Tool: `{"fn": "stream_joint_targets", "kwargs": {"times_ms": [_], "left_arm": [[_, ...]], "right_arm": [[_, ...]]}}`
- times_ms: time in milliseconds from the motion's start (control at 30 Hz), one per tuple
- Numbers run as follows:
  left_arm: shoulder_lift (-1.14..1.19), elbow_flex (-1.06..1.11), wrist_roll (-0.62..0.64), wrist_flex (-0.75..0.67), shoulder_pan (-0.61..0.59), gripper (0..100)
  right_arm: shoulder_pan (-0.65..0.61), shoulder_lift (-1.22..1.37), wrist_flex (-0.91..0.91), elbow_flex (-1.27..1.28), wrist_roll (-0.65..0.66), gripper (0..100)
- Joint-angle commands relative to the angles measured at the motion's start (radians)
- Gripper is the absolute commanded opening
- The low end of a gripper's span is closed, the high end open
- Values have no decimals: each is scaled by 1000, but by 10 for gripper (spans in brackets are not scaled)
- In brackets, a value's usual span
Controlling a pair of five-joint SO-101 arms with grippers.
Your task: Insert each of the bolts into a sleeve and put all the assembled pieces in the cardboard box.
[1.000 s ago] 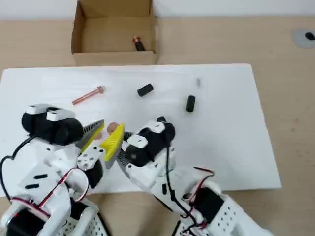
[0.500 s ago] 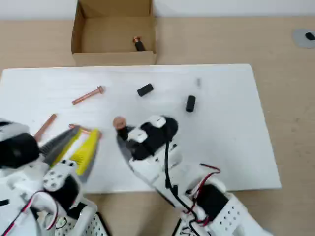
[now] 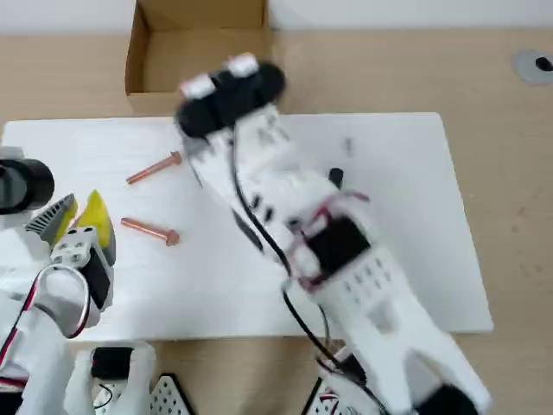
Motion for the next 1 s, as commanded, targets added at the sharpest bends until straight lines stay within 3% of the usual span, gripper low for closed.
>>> {"fn": "stream_joint_targets", "kwargs": {"times_ms": [0, 433, 967], "left_arm": [[-5, 17, -37, 9, -17, 82], [-33, 224, -163, 9, -269, 84], [-30, 678, -118, -359, -350, 84]], "right_arm": [[22, 171, -29, -231, 48, 10], [219, 826, -129, -806, 41, 10], [297, 1587, -78, -1630, 46, 12]]}}
